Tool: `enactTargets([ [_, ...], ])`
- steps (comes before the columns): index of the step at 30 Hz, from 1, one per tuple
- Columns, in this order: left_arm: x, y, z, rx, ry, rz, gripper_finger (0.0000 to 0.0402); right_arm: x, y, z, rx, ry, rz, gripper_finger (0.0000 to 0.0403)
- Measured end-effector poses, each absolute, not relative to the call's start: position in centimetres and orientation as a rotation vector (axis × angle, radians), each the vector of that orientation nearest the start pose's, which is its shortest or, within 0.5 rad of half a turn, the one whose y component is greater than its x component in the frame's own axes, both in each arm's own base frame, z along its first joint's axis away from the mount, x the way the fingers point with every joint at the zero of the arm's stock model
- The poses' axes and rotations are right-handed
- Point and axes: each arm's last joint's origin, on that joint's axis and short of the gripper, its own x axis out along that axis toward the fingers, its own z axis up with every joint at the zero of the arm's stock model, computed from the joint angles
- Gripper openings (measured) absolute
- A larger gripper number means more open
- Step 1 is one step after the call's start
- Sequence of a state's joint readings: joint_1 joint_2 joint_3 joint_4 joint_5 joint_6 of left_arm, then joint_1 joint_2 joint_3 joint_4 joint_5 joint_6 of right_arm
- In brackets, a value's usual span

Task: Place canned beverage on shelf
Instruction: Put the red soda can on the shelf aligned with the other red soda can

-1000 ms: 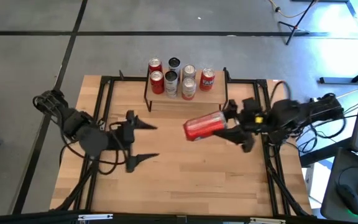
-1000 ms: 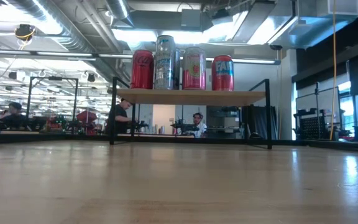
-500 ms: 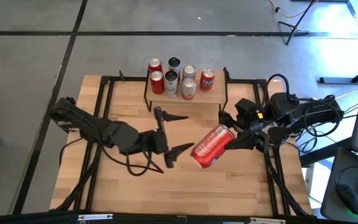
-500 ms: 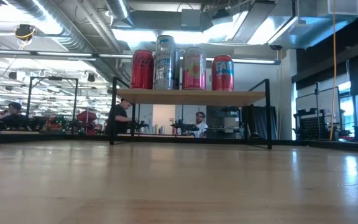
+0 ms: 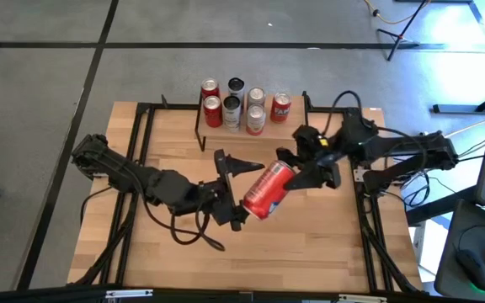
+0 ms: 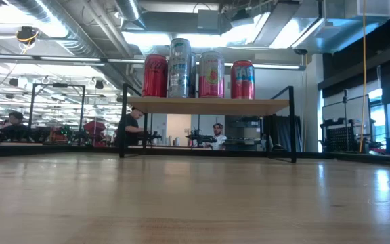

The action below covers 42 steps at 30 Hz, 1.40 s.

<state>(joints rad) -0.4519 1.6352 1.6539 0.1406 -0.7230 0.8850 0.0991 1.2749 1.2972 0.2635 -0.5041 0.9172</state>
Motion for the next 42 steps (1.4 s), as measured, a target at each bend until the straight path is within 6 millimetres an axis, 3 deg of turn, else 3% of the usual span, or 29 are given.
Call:
enactTargets([
  [8, 33.7, -15.0, 45.1, 0.838, -0.054, 0.302, 0.0392, 29.6, 3.0, 43.8, 0.915, 0.059, 0.776, 0.0276],
  [21, 33.5, -15.6, 45.5, 1.048, -0.101, 0.281, 0.0392, 32.0, 1.9, 42.3, 1.011, 0.097, 0.806, 0.0276],
  [26, 33.5, -15.5, 45.7, 1.037, -0.109, 0.295, 0.0391, 32.5, 1.8, 42.3, 1.044, 0.064, 0.858, 0.0276],
  [39, 33.5, -15.2, 45.8, 0.990, -0.088, 0.340, 0.0304, 32.5, 1.8, 42.3, 1.078, 0.079, 0.866, 0.0276],
  [42, 33.4, -15.1, 45.9, 0.966, -0.091, 0.354, 0.0303, 32.6, 1.8, 42.3, 1.072, 0.066, 0.856, 0.0312],
])
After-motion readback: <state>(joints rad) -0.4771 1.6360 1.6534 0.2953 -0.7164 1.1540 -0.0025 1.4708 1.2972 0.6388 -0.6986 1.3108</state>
